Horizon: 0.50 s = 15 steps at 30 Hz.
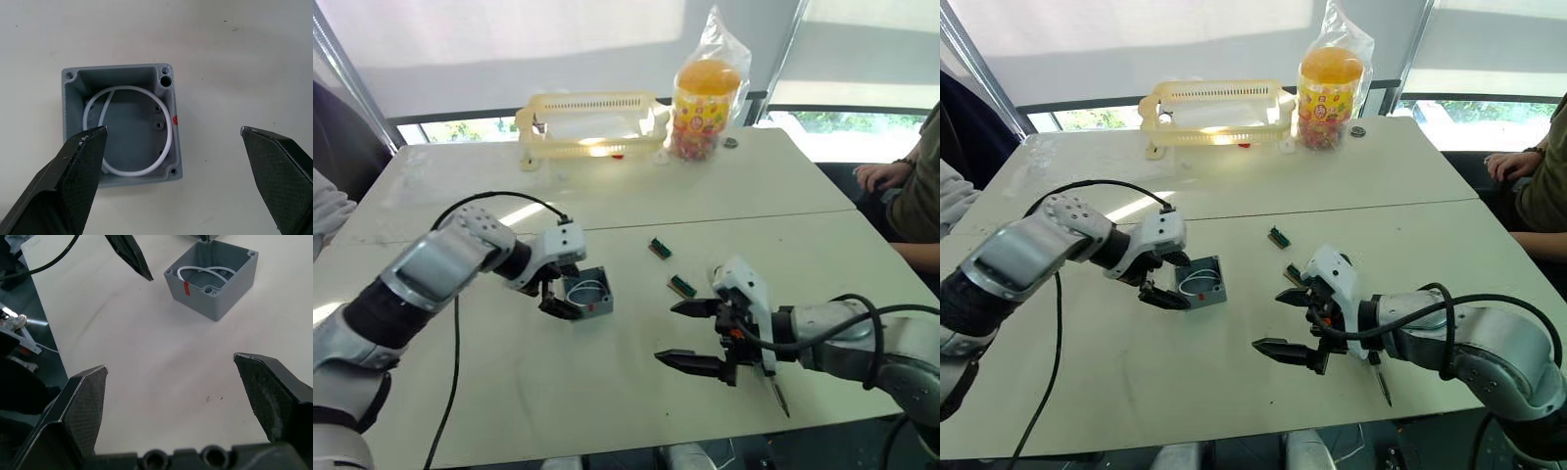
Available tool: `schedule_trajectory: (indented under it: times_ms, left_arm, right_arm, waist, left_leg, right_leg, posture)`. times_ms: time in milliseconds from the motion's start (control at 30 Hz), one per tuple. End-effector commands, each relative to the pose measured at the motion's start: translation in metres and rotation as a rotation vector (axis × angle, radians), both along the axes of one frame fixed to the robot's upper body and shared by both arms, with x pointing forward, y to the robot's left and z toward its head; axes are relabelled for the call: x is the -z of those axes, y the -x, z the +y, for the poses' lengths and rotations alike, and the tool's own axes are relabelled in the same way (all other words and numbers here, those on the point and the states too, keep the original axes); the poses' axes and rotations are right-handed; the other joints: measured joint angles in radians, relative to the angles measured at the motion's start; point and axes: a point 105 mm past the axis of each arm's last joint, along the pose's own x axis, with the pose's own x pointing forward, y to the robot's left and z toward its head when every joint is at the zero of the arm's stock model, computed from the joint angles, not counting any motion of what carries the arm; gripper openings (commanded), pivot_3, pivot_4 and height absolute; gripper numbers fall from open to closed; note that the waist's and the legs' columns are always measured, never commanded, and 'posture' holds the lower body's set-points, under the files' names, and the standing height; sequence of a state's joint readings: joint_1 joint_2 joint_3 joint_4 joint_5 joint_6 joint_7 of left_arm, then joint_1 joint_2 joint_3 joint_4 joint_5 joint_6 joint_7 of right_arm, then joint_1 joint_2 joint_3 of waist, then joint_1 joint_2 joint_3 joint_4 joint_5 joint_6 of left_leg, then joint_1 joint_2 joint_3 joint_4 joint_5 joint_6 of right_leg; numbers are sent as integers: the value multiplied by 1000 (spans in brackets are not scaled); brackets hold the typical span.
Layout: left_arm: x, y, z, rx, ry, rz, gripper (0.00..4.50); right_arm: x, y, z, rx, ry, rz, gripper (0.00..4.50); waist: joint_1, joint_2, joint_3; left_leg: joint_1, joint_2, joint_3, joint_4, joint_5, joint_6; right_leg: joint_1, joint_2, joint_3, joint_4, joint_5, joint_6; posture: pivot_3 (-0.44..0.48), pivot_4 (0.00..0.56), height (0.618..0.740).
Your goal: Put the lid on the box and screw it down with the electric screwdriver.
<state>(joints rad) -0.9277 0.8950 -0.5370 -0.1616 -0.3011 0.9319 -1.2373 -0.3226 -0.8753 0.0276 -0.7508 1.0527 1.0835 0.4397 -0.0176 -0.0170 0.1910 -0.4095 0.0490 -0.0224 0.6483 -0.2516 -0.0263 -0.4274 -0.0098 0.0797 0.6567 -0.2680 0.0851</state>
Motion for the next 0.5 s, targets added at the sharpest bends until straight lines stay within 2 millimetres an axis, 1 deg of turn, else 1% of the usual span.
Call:
schedule_trajectory:
  times_ms: [33,133,267,400,500]
  left_arm:
    - [-1,-1,-5,12,-28,-8,4475]
    - [8,-3,-9,13,-44,9,4475]
    - [20,-6,-9,16,-81,17,4475]
    - [24,-7,-12,16,-84,30,4475]
    - [30,-8,-14,15,-93,31,3656]
  right_arm:
    - [-6,2,7,-5,-12,-70,4490]
    - [-6,0,10,19,-19,-86,4490]
    - [-6,-3,11,42,-25,-101,4490]
    - [-7,-3,11,53,-29,-108,4490]
    - [-8,-5,9,68,-30,-114,4500]
  waist:
    - [0,0,0]
    - [-1,0,0]
    - [1,0,0]
    - [1,0,0]
    - [2,0,0]
  left_leg:
    - [0,0,0,0,0,0]
    - [0,0,0,0,0,0]
    - [0,0,-1,1,0,0]
    - [0,0,-1,1,0,0]
    - [0,0,-1,2,0,0]
  right_leg:
    - [0,0,0,0,0,0]
    - [0,0,0,0,0,0]
    - [0,0,0,2,0,0]
    - [0,0,0,3,0,0]
    - [0,0,0,4,0,0]
  posture:
    - [0,150,740]
    - [0,150,740]
    - [0,150,740]
    - [0,150,740]
    - [0,150,740]
